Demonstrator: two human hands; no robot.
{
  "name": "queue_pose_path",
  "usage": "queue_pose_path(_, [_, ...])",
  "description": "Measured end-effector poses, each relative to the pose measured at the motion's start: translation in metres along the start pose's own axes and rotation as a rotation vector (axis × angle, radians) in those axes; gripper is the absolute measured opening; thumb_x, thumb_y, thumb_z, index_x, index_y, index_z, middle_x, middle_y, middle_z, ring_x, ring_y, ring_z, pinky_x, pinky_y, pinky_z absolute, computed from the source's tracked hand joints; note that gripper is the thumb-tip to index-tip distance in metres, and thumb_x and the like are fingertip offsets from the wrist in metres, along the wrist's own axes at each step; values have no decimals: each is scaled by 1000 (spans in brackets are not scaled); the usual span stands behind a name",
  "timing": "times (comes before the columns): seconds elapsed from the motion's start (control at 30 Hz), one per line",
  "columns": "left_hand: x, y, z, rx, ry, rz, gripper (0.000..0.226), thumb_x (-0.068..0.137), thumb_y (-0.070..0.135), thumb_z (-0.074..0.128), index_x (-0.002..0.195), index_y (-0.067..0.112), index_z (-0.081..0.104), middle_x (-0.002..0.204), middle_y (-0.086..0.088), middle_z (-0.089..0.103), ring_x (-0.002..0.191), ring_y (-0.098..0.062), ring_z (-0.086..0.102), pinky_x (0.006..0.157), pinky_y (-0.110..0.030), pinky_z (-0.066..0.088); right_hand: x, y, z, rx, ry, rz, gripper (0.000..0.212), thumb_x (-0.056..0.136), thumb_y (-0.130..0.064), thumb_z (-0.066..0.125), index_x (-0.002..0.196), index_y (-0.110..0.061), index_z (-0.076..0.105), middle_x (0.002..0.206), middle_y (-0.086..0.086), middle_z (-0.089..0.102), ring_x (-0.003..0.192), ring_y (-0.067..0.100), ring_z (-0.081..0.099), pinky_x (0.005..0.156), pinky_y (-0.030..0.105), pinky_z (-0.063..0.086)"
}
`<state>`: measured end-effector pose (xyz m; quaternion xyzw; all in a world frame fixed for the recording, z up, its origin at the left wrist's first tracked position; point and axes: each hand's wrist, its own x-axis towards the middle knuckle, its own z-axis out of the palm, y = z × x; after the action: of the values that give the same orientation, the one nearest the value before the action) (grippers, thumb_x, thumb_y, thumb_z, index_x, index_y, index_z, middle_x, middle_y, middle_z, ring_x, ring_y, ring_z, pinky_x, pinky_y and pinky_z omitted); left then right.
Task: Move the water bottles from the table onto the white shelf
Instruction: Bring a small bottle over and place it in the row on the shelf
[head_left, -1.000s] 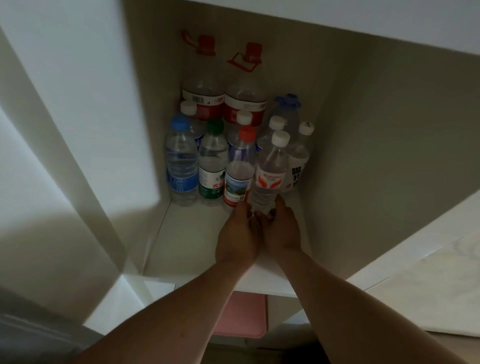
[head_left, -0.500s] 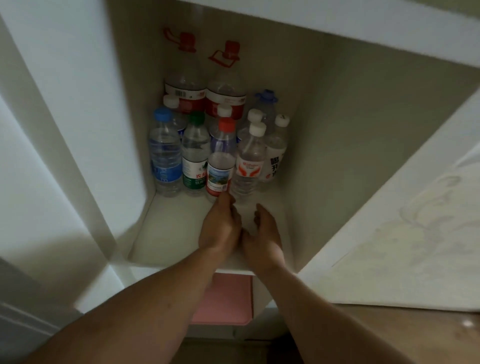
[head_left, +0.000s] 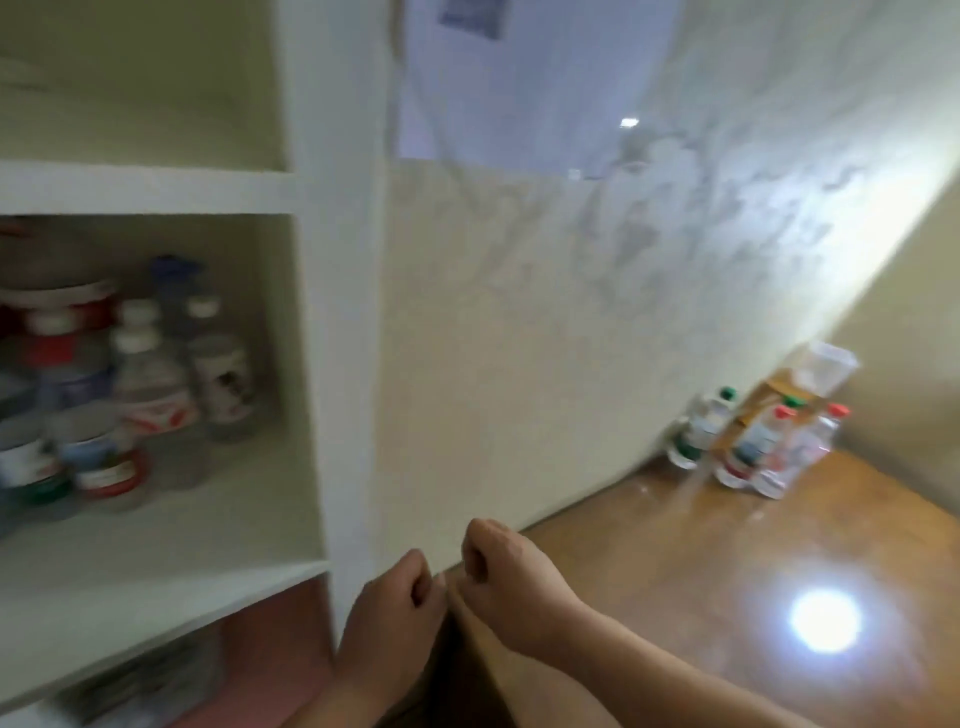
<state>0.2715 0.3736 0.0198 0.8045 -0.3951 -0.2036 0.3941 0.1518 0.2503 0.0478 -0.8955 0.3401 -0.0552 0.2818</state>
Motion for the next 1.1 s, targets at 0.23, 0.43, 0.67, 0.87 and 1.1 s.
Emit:
queue_pose_path(0.23, [51,61,133,-34,-209,123,41,99,42,65,69,25,43,53,11,46,51,-9,38,55,-33,34,-67,162,-78,46,183,342,31,79,-9,60,70,-25,35,72,-7,47,64,10,39,60,27,34])
queue_pose_path(0.43, [88,126,245,48,-313,176,46,100,41,66,70,17,40,54,6,43,52,-13,38,55,-34,32,-90,298,-115,117,214,463,29,80,-7,58,72,-24,35,74,-7,46,66,13,37,61,28,34])
queue_pose_path(0.67, [166,233,372,182,-351,232,28,102,41,64,84,21,57,71,5,63,66,-18,61,65,-39,53,-58,460,-167,210,273,486,24,87,-14,65,79,-25,46,83,-5,57,74,14,52,67,30,46])
queue_pose_path(0.87, [229,305,464,242,-340,269,49,102,34,66,149,30,52,138,6,61,119,-17,63,98,-33,52,-11,586,-222,228,423,583,45,90,-36,76,127,-20,57,120,2,59,107,22,63,93,43,57])
queue_pose_path(1.1, [259,367,544,224,-306,387,52,100,31,66,149,28,50,143,4,58,118,-13,61,98,-30,51,44,656,-302,273,738,586,91,91,-39,81,164,-22,29,157,8,42,142,27,48,111,43,47])
